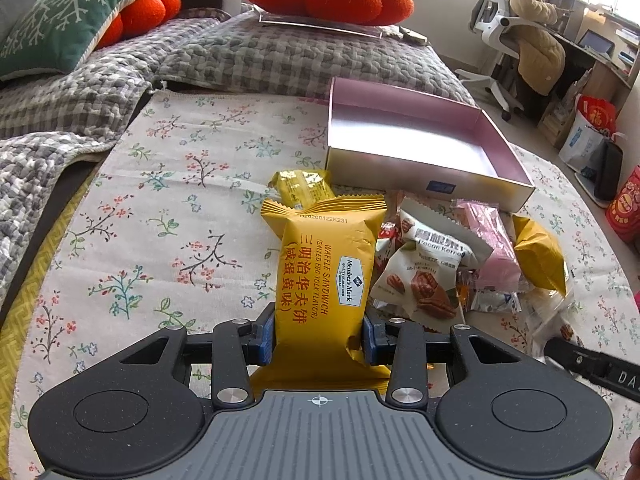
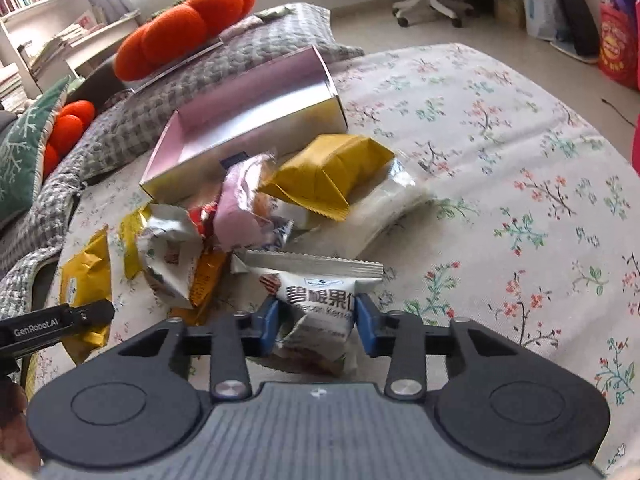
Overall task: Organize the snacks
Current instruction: 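Carry both packs over the box and open both grippers to drop them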
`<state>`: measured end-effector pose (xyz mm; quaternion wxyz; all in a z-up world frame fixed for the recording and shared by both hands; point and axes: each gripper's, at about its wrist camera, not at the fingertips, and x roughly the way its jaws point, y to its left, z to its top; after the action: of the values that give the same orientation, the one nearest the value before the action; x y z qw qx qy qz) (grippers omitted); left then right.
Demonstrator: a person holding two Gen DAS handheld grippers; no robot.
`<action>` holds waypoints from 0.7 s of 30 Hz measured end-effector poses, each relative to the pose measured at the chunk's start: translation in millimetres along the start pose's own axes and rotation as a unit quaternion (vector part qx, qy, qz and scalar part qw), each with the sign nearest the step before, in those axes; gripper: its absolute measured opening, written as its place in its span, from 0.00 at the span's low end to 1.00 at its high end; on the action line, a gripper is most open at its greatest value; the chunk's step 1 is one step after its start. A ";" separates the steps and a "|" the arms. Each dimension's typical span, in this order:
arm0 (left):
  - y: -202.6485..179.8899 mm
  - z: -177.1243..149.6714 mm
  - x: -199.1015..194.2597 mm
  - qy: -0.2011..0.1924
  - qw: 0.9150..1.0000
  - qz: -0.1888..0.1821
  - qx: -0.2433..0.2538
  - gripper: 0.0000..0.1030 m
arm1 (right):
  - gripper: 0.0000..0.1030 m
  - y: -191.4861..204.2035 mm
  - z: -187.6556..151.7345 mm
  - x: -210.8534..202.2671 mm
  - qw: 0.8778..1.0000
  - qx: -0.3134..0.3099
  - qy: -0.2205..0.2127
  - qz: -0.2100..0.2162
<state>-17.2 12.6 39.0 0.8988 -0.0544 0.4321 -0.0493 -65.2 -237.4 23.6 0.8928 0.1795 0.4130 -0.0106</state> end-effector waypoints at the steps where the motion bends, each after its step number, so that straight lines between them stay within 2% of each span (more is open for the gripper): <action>1: -0.2 1.8 -1.0 -0.001 1.000 -0.002 -0.001 0.36 | 0.31 -0.2 2.1 -0.9 1.000 0.001 -0.003 0.002; 3: -1.5 6.1 -3.0 -0.006 1.000 -0.007 -0.002 0.36 | 0.28 -0.8 7.6 -3.6 1.000 0.004 -0.008 0.011; 11: -19.0 42.0 -2.8 -0.037 0.999 -0.031 0.012 0.36 | 0.27 6.0 39.9 -14.7 0.998 0.003 -0.044 0.047; 16: -35.5 81.1 13.5 -0.065 0.997 -0.035 0.029 0.36 | 0.27 17.1 86.1 -3.5 0.996 -0.015 -0.073 0.054; 21: -49.0 114.7 42.7 -0.081 0.995 -0.032 0.038 0.36 | 0.27 37.0 134.2 28.2 0.994 -0.059 -0.084 0.046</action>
<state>97.0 -35.3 84.2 0.9302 -0.0384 0.3537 -0.0901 58.0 -243.3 94.0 0.9328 0.1437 0.3281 0.0398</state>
